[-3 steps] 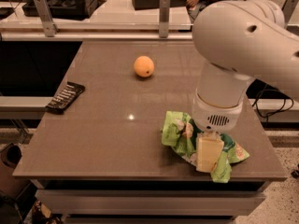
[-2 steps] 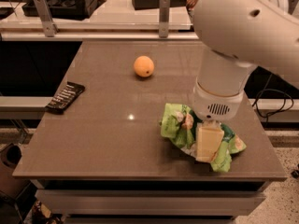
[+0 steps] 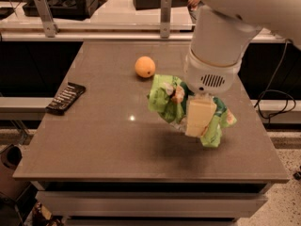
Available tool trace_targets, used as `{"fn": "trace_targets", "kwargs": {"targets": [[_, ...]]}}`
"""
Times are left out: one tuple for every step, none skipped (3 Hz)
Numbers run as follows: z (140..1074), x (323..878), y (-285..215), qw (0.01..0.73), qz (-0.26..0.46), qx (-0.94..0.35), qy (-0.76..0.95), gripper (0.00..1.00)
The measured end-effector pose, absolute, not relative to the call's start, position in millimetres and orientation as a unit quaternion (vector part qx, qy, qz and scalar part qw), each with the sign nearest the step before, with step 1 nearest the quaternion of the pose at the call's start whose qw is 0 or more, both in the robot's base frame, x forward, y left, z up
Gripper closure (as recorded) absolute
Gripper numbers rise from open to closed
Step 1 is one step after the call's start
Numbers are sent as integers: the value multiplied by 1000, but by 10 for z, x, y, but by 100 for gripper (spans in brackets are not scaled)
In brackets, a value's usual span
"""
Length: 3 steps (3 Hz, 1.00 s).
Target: Move green rice chip bag near rxbar chocolate
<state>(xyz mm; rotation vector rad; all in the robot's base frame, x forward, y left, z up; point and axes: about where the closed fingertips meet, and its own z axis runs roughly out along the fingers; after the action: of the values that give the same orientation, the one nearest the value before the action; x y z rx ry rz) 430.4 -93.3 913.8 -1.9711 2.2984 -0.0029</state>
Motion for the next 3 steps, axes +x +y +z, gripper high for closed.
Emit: {"fn": "trace_targets", "kwargs": {"targets": [[9212, 4433, -629, 93, 6, -670, 736, 100], [9171, 4545, -215, 117, 26, -699, 705, 100], [9097, 4610, 226, 128, 44, -731, 669, 100]]}}
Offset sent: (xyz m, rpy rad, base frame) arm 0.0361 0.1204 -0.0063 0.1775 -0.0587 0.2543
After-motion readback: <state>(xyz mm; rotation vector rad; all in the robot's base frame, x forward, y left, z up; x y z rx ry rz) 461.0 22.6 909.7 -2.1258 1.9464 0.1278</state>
